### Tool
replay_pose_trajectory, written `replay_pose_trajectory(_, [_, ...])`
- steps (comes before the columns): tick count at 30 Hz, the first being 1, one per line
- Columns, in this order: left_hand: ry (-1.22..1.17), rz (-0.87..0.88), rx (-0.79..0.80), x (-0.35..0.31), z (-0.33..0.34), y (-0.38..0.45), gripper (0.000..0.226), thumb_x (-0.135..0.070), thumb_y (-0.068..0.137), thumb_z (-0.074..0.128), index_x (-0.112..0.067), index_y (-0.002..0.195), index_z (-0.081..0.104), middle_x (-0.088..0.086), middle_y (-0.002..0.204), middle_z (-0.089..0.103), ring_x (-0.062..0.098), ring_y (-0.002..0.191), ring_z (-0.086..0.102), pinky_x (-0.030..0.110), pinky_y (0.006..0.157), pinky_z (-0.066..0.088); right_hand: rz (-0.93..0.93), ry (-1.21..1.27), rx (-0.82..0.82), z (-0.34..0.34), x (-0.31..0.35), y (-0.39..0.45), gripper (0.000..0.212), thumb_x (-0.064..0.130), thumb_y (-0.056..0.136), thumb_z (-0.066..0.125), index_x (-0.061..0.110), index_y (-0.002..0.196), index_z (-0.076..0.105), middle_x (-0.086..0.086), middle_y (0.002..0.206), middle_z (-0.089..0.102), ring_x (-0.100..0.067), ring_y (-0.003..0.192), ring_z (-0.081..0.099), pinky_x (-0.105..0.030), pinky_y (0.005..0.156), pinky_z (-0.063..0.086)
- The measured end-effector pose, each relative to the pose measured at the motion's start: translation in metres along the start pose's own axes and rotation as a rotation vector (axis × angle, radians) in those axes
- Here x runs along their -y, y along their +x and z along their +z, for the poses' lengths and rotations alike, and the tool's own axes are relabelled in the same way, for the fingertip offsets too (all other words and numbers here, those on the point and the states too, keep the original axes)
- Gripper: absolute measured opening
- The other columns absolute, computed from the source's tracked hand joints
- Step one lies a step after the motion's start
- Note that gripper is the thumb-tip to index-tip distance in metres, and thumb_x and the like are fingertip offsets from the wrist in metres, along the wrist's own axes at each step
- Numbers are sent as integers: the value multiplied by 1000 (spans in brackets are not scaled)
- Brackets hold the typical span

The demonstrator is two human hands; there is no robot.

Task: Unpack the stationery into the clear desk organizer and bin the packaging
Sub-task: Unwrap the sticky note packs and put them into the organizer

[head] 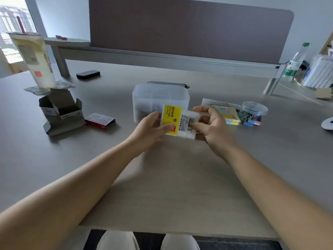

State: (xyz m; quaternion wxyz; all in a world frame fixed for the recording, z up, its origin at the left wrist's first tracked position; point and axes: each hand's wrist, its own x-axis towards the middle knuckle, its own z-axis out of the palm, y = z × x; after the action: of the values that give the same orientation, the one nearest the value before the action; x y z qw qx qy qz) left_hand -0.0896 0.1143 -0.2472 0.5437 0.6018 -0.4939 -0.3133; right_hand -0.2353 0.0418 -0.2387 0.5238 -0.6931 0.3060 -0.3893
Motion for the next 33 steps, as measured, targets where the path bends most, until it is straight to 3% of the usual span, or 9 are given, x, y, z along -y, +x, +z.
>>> replay_pose_trajectory(4, [-199,-67,-40,-5,-11,1,14,1,85,53,-11,78,55,3,76,61,-1,52,63,17,56,55,-63,-95,10,14,2,6,21,2,87,52,21,79,51,-5,75,56,-15,69,61,-26,56,57])
replay_pose_trajectory(7, [-174,-71,-46,-4,-19,3,15,1,85,53,-11,77,56,3,76,62,-1,51,63,14,53,54,-207,-292,-86,22,0,10,5,8,85,58,10,84,63,-6,75,62,-21,73,61,-43,74,56])
replay_pose_trajectory(9, [-156,-73,-54,-1,-20,4,16,-1,85,53,-13,76,57,2,75,62,-2,51,62,13,50,51,-231,-316,-129,26,-4,10,11,8,83,60,4,90,67,-7,78,64,-24,73,62,-48,78,54])
replay_pose_trajectory(13, [-129,-78,-52,3,-20,6,13,-5,85,54,-14,77,58,1,75,63,-1,52,61,13,52,51,-248,-296,-194,27,-9,8,10,6,80,63,3,87,69,10,66,62,0,56,56,-43,73,54])
replay_pose_trajectory(16, [-130,-76,-55,4,-20,6,14,-5,85,55,-15,76,58,0,73,63,-2,51,61,13,51,50,-268,-309,-189,25,-12,11,6,6,80,64,7,82,69,19,66,58,7,57,55,-42,73,54])
replay_pose_trajectory(21, [-143,-67,-111,4,-27,5,18,-5,85,55,-18,73,58,-3,71,62,-3,49,59,15,53,50,-270,-288,-136,21,-12,15,33,0,81,59,28,65,52,5,75,51,-10,64,49,-38,70,49])
replay_pose_trajectory(26, [-103,-45,-147,2,-28,2,19,-5,85,55,-18,71,56,-2,71,61,6,61,58,19,58,48,-165,-146,-14,21,-11,14,34,-10,85,47,19,67,48,-2,61,53,2,48,52,-11,56,46])
replay_pose_trajectory(31, [-96,-45,-153,3,-29,1,20,-5,85,55,-18,70,57,-3,69,61,-1,51,60,17,55,50,-100,-16,35,20,-10,13,31,-12,86,42,13,69,48,-9,64,55,0,49,58,-15,57,53])
replay_pose_trajectory(33, [-83,-48,-171,5,-27,1,21,-3,85,55,-18,70,56,-2,69,61,2,54,60,24,61,50,-74,-21,59,21,-11,12,27,-9,86,47,13,70,51,-9,66,56,-1,52,59,-16,60,54])
